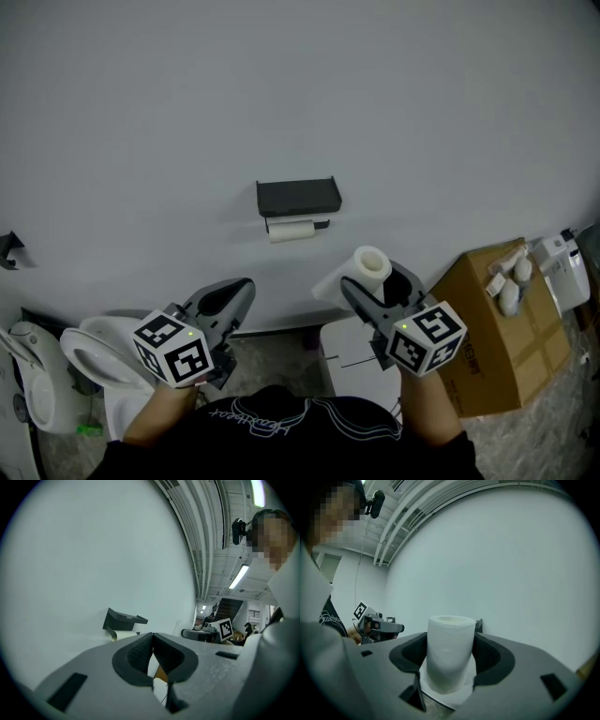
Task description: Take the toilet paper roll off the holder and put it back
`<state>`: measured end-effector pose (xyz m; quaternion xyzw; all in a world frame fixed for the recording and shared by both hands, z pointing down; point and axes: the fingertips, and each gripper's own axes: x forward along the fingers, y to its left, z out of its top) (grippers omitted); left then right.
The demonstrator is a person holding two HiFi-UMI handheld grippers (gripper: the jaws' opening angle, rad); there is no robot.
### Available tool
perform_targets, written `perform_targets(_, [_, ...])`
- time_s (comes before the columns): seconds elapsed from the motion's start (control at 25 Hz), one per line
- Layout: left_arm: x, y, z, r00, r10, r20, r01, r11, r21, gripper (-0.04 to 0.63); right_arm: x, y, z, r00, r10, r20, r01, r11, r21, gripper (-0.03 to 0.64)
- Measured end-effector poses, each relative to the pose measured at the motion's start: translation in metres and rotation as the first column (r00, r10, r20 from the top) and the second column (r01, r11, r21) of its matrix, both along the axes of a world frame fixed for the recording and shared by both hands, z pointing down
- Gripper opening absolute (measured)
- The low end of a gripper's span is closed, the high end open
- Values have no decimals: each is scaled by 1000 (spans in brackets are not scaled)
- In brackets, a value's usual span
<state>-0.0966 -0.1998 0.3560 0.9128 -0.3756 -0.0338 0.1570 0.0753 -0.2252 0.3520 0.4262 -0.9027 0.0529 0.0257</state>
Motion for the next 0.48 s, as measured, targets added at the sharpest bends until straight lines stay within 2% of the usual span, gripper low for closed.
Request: perform_targets(0.48, [-5, -29, -6, 1000, 11, -6, -11, 1000, -18, 5, -5, -34, -31, 999, 11, -33, -10, 999, 44, 293])
